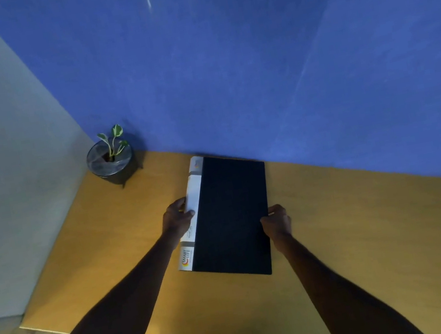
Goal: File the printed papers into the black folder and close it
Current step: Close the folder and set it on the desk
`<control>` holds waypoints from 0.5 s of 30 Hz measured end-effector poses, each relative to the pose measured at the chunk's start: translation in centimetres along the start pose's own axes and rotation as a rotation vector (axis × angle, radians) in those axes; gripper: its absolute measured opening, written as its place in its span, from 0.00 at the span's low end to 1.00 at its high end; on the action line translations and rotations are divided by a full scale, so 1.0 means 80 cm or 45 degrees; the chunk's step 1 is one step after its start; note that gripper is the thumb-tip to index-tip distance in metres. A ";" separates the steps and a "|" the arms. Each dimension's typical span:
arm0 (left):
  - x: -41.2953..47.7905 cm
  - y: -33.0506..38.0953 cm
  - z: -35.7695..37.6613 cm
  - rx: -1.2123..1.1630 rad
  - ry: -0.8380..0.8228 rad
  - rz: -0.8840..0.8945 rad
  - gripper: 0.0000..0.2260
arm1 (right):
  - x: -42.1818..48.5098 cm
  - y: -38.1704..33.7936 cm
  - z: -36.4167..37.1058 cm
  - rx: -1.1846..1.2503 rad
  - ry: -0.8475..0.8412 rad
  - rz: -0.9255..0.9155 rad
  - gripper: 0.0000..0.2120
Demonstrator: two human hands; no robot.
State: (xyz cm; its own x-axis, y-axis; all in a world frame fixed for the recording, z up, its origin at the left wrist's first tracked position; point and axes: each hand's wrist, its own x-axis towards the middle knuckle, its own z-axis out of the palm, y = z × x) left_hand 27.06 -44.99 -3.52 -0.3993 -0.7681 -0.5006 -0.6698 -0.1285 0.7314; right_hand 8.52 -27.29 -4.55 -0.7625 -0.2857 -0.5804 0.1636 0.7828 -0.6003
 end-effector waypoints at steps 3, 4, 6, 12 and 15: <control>0.011 0.001 0.000 0.058 0.035 0.040 0.23 | 0.005 -0.004 0.003 -0.047 0.002 -0.015 0.17; 0.014 -0.001 0.001 0.077 0.039 0.063 0.23 | 0.006 -0.004 0.004 -0.058 0.004 -0.011 0.18; 0.018 -0.002 0.004 0.109 0.037 0.085 0.23 | 0.007 -0.004 0.004 -0.065 0.010 0.005 0.18; 0.033 -0.002 0.014 0.166 0.069 0.075 0.22 | 0.017 -0.003 0.004 -0.095 0.011 0.016 0.17; 0.036 -0.003 0.017 0.217 0.102 0.061 0.25 | 0.019 -0.002 0.006 -0.107 0.004 -0.008 0.16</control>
State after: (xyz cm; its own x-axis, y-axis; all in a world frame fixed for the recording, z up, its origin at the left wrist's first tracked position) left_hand 25.22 -46.28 -5.79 -0.3867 -0.8192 -0.4236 -0.7502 0.0123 0.6611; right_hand 7.68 -28.11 -5.59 -0.7656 -0.2892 -0.5747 0.1055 0.8247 -0.5556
